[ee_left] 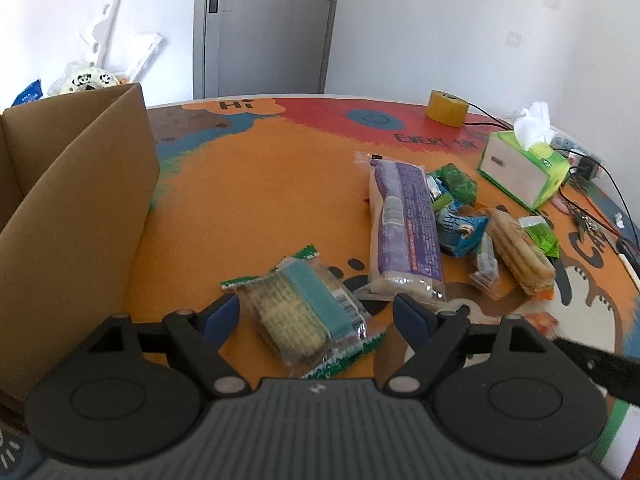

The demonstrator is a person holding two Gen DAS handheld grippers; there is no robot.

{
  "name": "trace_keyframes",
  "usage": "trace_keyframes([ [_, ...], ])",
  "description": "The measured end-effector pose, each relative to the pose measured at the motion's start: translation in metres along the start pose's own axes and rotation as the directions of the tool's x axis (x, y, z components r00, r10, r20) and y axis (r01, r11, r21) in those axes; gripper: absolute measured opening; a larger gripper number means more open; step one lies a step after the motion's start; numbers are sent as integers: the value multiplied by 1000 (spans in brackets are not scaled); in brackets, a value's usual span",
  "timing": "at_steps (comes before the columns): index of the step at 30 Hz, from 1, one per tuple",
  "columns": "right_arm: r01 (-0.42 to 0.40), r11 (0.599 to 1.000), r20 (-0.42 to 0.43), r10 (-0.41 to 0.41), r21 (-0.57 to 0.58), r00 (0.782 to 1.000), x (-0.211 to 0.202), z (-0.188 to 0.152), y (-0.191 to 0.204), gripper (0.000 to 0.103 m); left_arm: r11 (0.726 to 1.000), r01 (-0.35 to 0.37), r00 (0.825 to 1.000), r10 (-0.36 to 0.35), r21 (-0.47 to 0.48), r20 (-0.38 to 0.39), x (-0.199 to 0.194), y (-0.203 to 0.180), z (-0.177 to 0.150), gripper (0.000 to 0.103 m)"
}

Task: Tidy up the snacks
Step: 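Return both tools to the snack pile, aiming at the biscuit and orange packs, then grasp the green-striped biscuit pack with the left tool while the right tool grasps the orange cake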

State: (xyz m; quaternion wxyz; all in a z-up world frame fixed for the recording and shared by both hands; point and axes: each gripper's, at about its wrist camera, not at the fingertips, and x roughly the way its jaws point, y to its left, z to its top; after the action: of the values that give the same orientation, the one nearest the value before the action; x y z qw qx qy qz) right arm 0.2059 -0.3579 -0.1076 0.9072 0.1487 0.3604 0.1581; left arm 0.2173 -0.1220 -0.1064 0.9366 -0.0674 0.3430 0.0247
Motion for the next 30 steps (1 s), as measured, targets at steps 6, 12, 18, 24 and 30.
trace_keyframes([
  [6,-5,1000,-4,5,-9,1000,-6,-3,3,23,999,-15,1000,14,28,23,0,-1,-4,74],
  [12,6,1000,8,-5,-24,1000,1,1,13,59,999,32,999,-32,14,27,-8,6,-6,50],
  [18,24,997,21,-23,-67,1000,9,4,23,71,998,57,998,-58,18,24,-17,8,-12,48],
  [24,23,996,21,-21,-89,1000,13,2,36,81,998,63,998,-63,5,21,-24,12,-17,48],
  [30,81,991,37,-78,-104,996,24,0,46,89,998,69,997,-69,2,21,-27,16,-19,48],
])
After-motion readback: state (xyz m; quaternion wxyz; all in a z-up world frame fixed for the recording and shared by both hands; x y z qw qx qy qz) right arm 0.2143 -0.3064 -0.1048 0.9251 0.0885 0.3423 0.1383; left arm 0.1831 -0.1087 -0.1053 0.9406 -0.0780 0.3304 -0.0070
